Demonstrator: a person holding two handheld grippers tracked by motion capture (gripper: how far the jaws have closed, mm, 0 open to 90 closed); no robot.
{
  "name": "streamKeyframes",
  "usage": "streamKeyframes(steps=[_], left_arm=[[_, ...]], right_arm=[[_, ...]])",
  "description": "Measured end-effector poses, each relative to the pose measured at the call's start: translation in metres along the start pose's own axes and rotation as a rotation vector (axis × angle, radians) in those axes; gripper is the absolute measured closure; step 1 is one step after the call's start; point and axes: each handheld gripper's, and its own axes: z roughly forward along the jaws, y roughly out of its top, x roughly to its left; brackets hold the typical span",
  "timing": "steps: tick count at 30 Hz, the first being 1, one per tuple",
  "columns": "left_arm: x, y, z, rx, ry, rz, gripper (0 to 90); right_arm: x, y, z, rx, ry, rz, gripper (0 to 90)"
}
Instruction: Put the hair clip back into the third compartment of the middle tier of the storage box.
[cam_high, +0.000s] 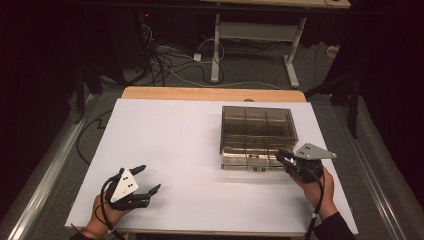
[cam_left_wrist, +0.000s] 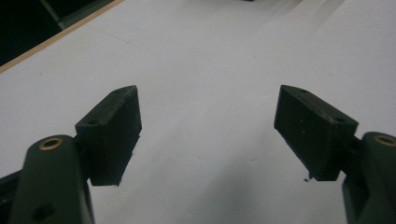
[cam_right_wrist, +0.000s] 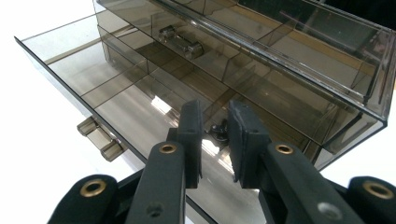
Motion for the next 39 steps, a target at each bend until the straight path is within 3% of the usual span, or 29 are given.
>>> streamKeyframes(steps=[39], left_arm=[[0.0008,-0.0005,0.0009,0.006,0.002,0.001,21.7]], right_arm=[[-0.0003,-0.0038,0.0084,0.022,-0.007,0.016,75.3]])
